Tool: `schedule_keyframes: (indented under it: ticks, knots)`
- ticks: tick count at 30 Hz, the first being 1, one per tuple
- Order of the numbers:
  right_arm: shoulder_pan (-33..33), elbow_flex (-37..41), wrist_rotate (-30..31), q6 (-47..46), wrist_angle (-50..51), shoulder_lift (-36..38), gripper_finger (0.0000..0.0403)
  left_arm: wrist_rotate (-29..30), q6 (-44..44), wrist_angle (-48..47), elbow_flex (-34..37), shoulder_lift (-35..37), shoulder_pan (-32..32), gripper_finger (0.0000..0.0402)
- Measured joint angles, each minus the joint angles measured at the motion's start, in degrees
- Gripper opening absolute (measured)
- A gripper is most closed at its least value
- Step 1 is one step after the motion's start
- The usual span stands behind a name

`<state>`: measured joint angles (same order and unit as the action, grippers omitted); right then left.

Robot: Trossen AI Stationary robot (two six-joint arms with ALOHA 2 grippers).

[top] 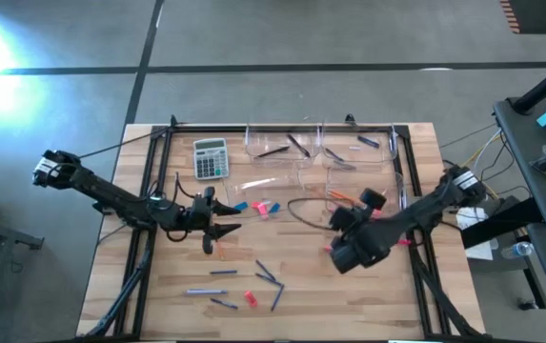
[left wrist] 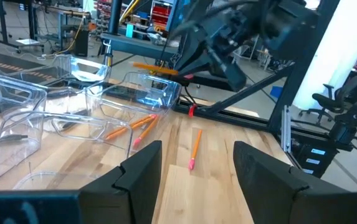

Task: Sort crayons/erasers/pens/pencils in bins
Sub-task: Put the orange pencil into the bottom right transparent bin

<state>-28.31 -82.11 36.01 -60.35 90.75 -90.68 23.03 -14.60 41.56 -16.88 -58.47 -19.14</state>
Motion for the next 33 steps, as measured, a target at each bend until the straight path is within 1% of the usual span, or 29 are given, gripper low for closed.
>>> schedule_keyframes:
  ticks: [2,4,7,9,16,21,24,27,33]
  knots:
    - [0.80,2.59,-0.07,3.74,-3.05,2.48,0.0013,0.00,-0.01,0.00,0.00,0.01,0.00,0.0185]
    - [1.55,4.76,-0.37,4.20,-3.17,4.16,0.0013,0.01,0.00,0.02,0.01,0.01,0.00,0.0185]
    - [2.26,9.51,-0.49,-0.08,-0.36,6.83,0.0013,0.00,-0.01,-0.03,0.13,0.00,-0.02,0.0185]
    - [2.23,13.35,-0.66,-1.45,-1.40,9.41,0.0013,0.00,-0.01,-0.04,0.22,-0.01,-0.02,0.0185]
    - [2.16,26.27,-4.01,-7.77,-1.74,19.36,0.0012,0.00,-0.01,-0.02,0.24,-0.01,-0.02,0.0185]
    - [2.12,33.22,-5.06,-8.50,-5.17,26.05,0.0012,0.14,-0.01,0.02,0.07,-0.01,-0.02,0.0185]
    - [2.12,36.39,-5.16,-7.06,-8.07,28.91,0.0012,1.06,-0.01,0.00,0.11,-0.01,-0.02,0.0185]
    - [2.12,38.61,-4.85,-6.36,-9.80,30.12,0.0012,1.24,0.00,0.00,0.22,-0.01,-0.01,0.0185]
    - [2.12,39.04,-2.29,-7.20,-11.16,29.74,0.0016,1.31,-0.01,-0.02,0.24,-0.01,0.00,0.0185]
